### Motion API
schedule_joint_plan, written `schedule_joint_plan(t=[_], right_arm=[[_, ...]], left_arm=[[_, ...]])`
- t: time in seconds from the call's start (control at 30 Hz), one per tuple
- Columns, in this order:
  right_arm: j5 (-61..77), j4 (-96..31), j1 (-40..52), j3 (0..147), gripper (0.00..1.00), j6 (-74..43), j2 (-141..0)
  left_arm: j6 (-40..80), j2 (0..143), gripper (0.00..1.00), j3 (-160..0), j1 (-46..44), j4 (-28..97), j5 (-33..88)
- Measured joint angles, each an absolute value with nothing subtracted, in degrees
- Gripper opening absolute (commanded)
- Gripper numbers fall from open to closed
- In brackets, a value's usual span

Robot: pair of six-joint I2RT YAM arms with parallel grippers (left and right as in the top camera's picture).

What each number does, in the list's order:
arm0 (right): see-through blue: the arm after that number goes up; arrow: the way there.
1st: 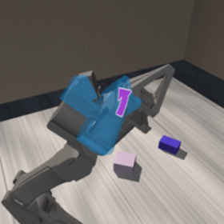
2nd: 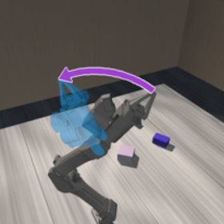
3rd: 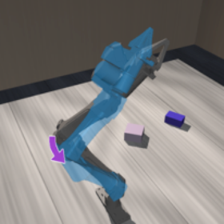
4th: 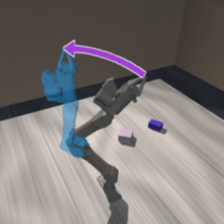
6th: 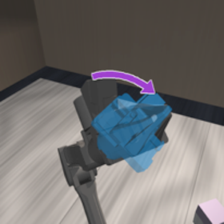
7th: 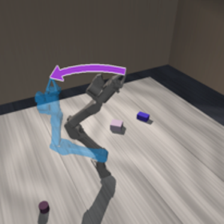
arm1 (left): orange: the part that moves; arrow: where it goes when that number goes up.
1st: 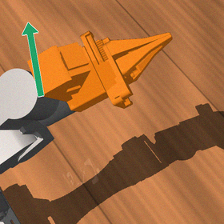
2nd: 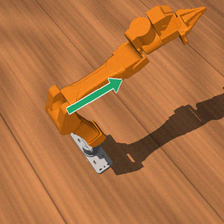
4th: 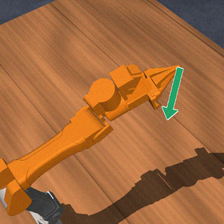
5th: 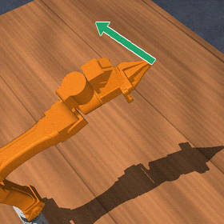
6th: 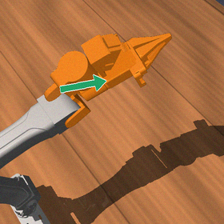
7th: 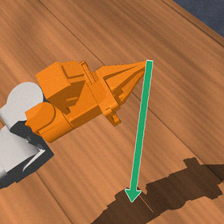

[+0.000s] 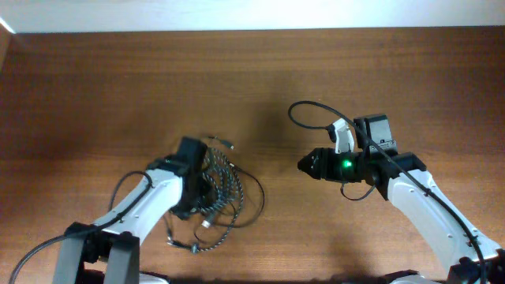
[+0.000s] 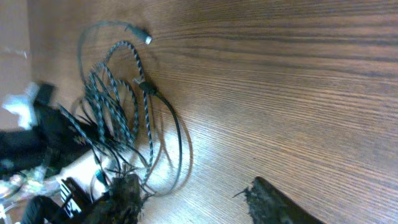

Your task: Untangle cables

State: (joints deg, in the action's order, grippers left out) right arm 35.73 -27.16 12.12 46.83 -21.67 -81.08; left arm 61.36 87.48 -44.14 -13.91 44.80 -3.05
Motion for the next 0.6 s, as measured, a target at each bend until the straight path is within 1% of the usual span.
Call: schedule_joint_plan(t=[0.07, 0.13, 0.17, 0.23, 0.27, 0.37, 0.47, 0.5, 0.6], right_arm=[[38.65, -27.18, 12.12, 46.83, 0.67, -21.56, -81.08], [43.59, -26.81, 12.12, 46.83, 0.67, -20.56, -81.08], [47.62, -26.33, 12.12, 46.83, 0.68, -19.99, -81.08], [53.52, -23.07, 12.12, 46.72, 0.69, -19.35, -81.08], [55.72, -21.58, 12.16, 46.72, 0.71, -19.20, -81.06], [59.90, -16.23, 14.35, 46.68, 0.71, -19.42, -81.08], [60.95, -9.65, 21.69, 46.68, 0.70, -19.46, -81.06], [60.36, -7.31, 24.86, 46.65, 0.66, -19.55, -81.08], [54.06, -1.93, 31.22, 46.61, 0.66, -19.51, -81.08]], left_arm=[[55.75, 83.64, 0.00, -51.77, -13.28, 49.12, -10.94], [53.65, 79.07, 0.00, -56.05, -13.26, 49.95, -13.76], [53.54, 75.22, 0.00, -57.98, -13.26, 49.98, -14.17], [54.85, 72.23, 0.00, -58.30, -13.26, 50.17, -13.47], [55.68, 71.24, 0.00, -58.30, -13.26, 50.33, -12.60], [58.98, 70.48, 0.00, -58.30, -13.26, 50.37, -8.99], [62.67, 70.48, 0.00, -58.30, -13.26, 50.43, -7.92], [63.99, 70.48, 0.00, -58.30, -13.26, 50.43, -7.55], [65.52, 70.48, 0.00, -58.30, -13.26, 51.31, -4.91]])
